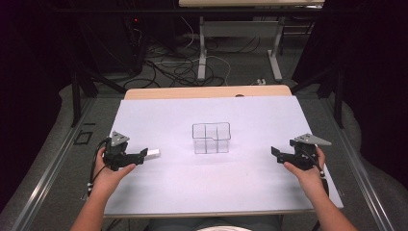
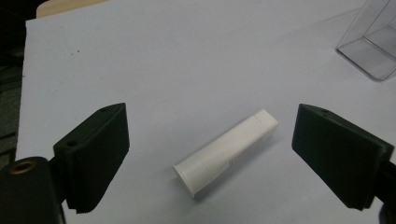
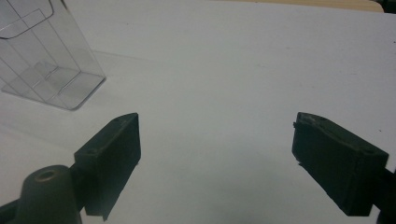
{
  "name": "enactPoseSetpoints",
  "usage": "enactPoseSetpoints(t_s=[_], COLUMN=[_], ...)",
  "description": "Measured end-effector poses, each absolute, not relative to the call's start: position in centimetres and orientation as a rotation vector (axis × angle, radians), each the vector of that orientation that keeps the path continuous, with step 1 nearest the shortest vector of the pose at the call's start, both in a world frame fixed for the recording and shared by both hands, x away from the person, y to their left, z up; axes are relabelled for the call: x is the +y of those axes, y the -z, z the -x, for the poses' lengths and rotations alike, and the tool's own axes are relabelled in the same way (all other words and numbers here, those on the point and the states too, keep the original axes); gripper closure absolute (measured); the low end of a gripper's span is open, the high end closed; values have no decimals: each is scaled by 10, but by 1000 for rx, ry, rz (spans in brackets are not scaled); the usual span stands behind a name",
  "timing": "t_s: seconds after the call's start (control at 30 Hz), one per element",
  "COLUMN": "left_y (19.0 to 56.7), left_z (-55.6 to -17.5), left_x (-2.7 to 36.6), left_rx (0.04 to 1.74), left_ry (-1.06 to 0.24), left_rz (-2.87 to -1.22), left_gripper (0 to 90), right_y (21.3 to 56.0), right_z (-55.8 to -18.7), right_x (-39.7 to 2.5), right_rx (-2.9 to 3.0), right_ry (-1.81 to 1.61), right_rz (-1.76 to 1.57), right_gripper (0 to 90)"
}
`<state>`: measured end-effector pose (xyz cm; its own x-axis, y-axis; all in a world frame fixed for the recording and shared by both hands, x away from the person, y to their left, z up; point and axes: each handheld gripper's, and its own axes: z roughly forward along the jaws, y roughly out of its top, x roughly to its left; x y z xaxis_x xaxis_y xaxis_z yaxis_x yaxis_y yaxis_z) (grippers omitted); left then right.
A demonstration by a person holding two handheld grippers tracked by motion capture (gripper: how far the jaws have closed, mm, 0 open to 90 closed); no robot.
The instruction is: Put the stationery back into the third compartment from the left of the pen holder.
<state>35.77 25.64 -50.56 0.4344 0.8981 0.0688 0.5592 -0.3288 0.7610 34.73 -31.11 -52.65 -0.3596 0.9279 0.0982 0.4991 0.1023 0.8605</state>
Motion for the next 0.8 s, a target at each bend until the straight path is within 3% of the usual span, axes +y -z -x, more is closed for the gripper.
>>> enactPoseSetpoints(t_s=[0.47,0.8], left_y=[477,479], left_z=[-375,-390], left_x=[251,245], left_rx=[1003,859], left_ry=[-616,-620], left_rz=[-2295,-2517], left_gripper=[318,350], right_y=[528,529], right_z=[-347,-348], right_x=[-306,-308], right_rx=[1963,1965], right_ry=[-1177,-1170], right_rz=[-1354,-1360], right_gripper=[182,185])
